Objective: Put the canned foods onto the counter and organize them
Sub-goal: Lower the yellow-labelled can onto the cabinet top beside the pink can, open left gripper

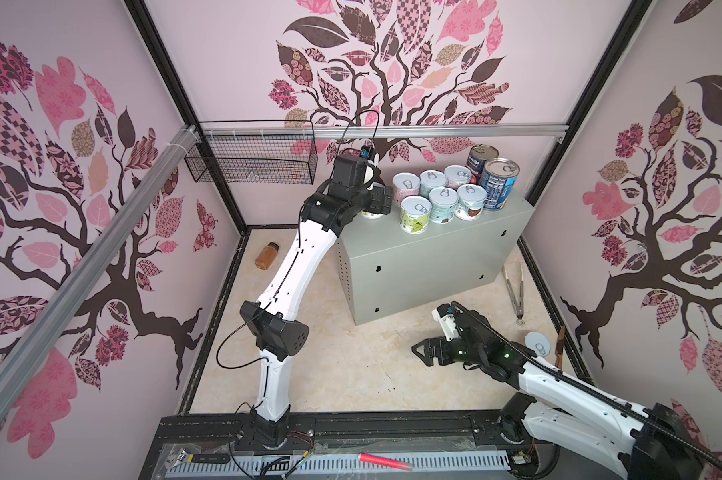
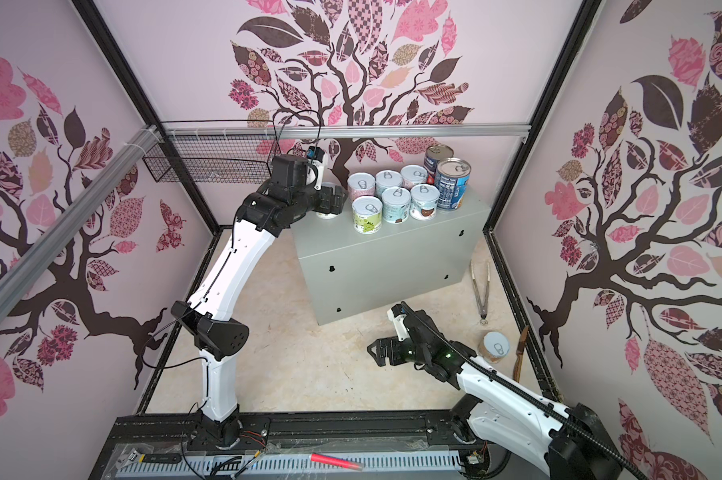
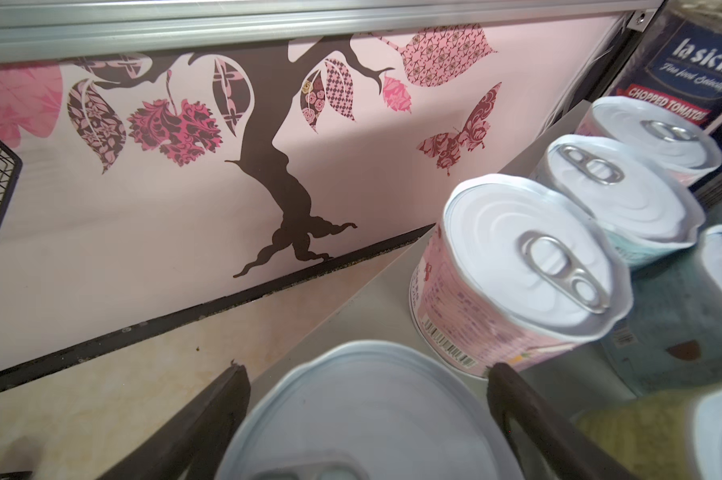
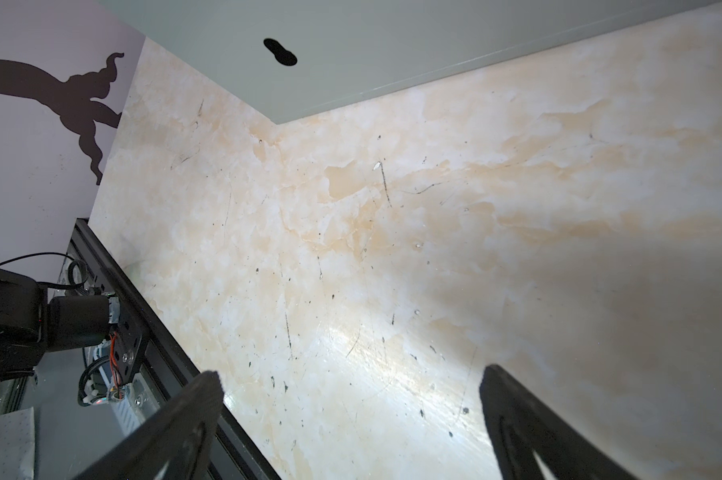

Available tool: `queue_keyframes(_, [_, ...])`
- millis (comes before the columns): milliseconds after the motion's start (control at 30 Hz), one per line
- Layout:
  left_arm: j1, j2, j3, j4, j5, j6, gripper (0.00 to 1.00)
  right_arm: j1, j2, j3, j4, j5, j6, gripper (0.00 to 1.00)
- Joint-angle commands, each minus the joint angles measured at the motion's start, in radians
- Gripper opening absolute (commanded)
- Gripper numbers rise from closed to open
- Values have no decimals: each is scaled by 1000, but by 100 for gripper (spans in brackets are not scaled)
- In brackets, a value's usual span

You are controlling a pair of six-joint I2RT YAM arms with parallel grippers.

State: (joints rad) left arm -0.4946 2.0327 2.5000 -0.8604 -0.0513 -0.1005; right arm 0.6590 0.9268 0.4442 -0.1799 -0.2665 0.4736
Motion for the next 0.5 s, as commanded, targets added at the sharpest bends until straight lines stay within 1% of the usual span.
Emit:
queue_keyframes(0, [-7, -93, 1, 45, -15, 14, 93, 0, -11, 22, -17, 3, -4, 100])
queue_keyframes(133, [3, -164, -34, 33, -32, -24, 91, 0, -12, 27, -20, 4, -4, 100])
queue_keyframes(267, [26, -255, -142, 46, -52, -50, 86, 0, -16, 30, -21, 10, -1, 100])
queue_keyframes(367, [43, -322, -251, 70, -61, -62, 76, -1, -21, 27, -18, 16, 9, 100])
queue_keyframes(467, [53, -373, -352, 103, -75, -71, 59, -1, -21, 22, -12, 15, 19, 100])
